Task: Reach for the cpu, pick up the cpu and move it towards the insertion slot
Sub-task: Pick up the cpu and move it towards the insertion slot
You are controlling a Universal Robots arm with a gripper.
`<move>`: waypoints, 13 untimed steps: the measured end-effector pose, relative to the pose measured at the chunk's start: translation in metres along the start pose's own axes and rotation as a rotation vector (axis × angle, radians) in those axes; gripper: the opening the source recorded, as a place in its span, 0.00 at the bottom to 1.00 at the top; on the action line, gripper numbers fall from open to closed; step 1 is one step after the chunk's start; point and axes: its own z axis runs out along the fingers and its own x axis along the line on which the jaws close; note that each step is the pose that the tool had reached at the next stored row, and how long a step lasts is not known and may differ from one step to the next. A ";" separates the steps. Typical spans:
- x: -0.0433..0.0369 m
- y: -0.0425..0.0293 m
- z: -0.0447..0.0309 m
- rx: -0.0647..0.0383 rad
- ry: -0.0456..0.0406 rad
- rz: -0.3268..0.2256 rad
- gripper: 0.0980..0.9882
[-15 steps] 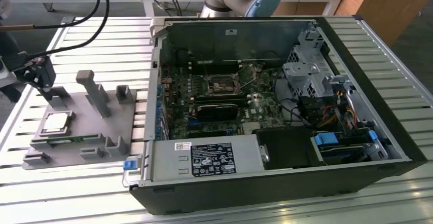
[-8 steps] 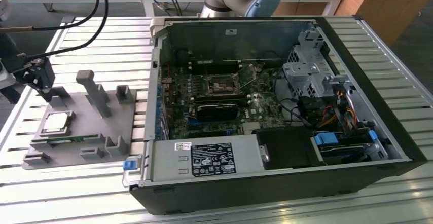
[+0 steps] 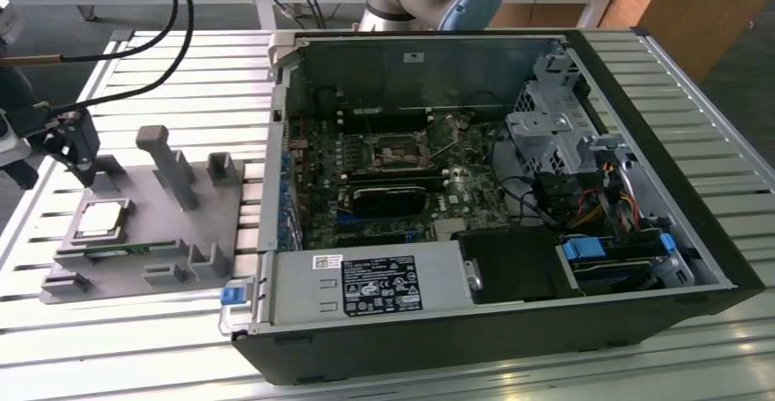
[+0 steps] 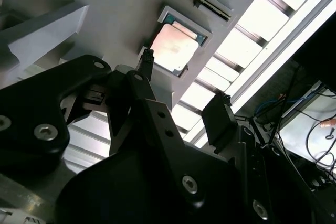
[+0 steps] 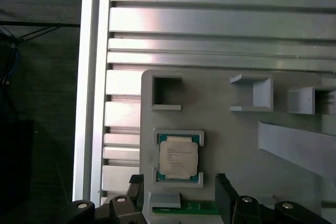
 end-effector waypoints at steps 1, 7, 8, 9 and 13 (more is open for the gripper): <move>0.0000 -0.0004 0.0008 0.000 0.0000 0.000 0.62; -0.0001 -0.0033 0.0054 -0.011 -0.0072 -0.001 0.62; 0.0000 -0.0037 0.0061 -0.016 -0.0091 -0.001 0.62; -0.0001 -0.0038 0.0073 -0.017 -0.0111 -0.001 0.62; -0.0002 -0.0041 0.0120 -0.017 -0.0204 -0.001 0.62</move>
